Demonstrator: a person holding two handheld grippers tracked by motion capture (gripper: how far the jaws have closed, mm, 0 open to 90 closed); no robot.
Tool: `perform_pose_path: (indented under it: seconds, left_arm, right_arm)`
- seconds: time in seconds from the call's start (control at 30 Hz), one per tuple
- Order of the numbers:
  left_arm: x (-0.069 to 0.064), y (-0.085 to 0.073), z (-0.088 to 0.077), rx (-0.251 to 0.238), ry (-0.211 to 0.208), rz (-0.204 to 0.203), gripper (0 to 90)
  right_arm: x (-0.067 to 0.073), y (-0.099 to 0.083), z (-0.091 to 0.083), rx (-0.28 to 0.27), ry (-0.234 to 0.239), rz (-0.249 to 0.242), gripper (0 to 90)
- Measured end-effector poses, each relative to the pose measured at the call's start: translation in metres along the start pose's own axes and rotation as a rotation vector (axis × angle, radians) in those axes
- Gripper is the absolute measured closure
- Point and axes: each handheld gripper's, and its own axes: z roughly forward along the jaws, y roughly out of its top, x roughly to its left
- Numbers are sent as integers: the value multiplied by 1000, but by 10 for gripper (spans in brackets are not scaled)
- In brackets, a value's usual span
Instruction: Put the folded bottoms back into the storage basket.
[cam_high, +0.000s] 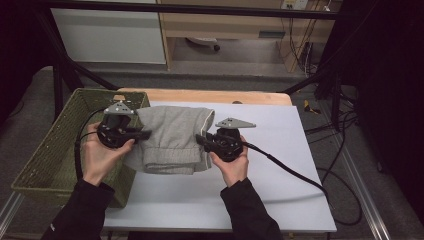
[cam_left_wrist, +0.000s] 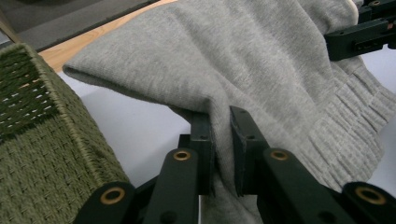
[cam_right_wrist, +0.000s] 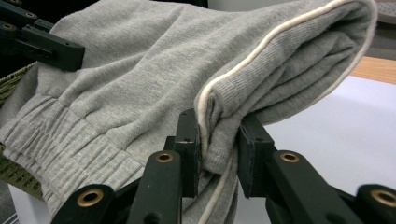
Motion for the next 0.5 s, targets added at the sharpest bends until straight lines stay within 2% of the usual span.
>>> perform_pose_path:
  seconds: [0.5]
  left_arm:
    - [13,-1,-17,-1,27,-9,808]
  right_arm:
    - [17,11,10,-21,17,-14,733]
